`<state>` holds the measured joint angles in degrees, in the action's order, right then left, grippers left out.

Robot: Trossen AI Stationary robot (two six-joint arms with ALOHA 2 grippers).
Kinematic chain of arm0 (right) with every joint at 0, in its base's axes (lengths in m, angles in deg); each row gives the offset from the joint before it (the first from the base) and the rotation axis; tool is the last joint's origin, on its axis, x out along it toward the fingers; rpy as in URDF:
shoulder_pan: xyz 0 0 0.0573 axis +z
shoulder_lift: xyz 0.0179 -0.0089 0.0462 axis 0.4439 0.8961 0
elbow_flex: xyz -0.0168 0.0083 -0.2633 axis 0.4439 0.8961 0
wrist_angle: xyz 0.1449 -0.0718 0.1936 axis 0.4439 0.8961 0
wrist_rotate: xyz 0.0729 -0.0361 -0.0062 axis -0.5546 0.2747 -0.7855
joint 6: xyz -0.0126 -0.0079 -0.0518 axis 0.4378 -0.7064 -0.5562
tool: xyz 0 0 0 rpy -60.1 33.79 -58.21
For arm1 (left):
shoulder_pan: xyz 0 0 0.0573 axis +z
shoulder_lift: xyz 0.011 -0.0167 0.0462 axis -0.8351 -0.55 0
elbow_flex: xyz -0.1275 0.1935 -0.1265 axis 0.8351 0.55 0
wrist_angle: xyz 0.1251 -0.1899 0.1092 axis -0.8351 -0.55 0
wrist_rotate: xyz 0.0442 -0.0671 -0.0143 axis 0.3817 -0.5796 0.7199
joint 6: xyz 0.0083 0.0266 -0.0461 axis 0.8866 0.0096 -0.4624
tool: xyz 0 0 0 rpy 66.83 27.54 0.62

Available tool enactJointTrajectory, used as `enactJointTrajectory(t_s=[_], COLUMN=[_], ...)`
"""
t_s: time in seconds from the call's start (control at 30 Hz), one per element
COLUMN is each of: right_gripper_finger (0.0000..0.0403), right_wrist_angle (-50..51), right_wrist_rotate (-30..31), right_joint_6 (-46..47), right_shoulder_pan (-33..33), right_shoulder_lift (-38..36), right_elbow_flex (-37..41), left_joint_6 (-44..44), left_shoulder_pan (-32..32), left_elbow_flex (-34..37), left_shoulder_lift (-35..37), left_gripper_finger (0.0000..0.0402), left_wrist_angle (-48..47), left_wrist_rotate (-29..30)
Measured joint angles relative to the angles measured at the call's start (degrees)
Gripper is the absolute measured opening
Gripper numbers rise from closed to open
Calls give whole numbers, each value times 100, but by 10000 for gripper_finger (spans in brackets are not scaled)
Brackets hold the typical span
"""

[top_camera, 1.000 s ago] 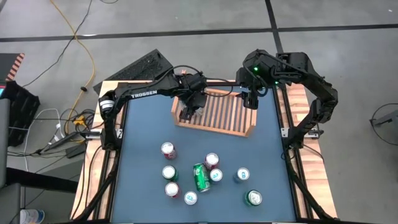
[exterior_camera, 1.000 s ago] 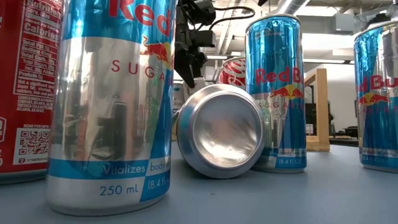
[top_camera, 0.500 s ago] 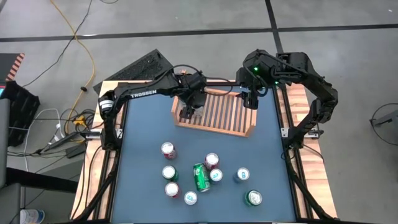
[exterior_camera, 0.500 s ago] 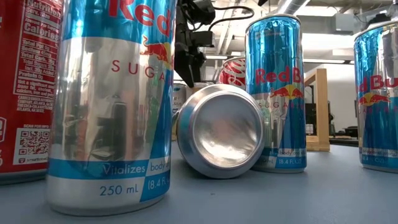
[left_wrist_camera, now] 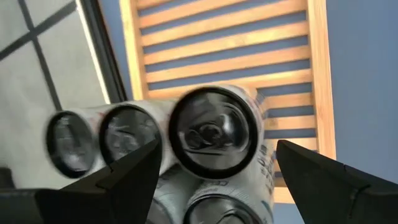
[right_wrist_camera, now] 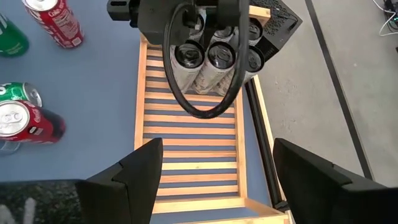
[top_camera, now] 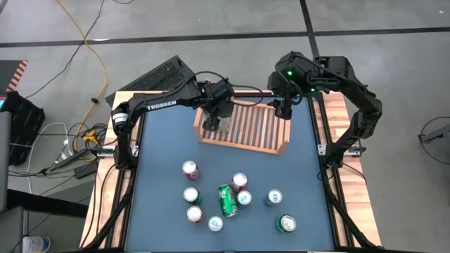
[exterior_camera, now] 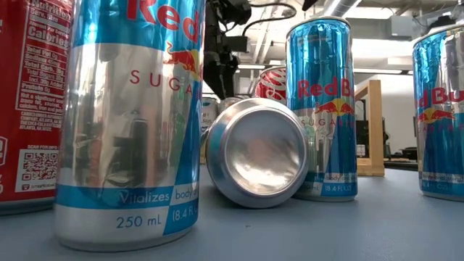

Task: Place canned beverage on shelf
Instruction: Put the white yellow soda can on the shelf aligned with the other white yellow soda can, then put the red soda can on the shelf

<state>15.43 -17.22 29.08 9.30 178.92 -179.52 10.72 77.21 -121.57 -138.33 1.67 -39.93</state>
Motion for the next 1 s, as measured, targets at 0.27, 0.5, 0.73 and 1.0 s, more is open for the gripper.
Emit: enactJointTrajectory(t_s=[0.27,0.5,0.73,1.0], right_gripper_finger=[291,291,291,291], right_wrist_angle=[-12,-1325,-4406,-6332], right_wrist_rotate=[-650,-1571,-1649,-1344], right_joint_6=[-479,-420,-354,297], right_shoulder_pan=[-350,-1128,-971,-308], right_shoulder_lift=[-65,-769,-1247,-829], right_elbow_flex=[142,2193,5021,6102], left_joint_6=[-1,-363,-1365,-2248], left_shoulder_pan=[-87,-613,-1494,-2834], left_elbow_flex=[-970,-1812,-1854,-1733], left_shoulder_lift=[0,663,1869,2718], left_gripper_finger=[306,306,306,306], left_wrist_angle=[-617,-1725,-2142,-2121], left_wrist_rotate=[86,204,305,262])
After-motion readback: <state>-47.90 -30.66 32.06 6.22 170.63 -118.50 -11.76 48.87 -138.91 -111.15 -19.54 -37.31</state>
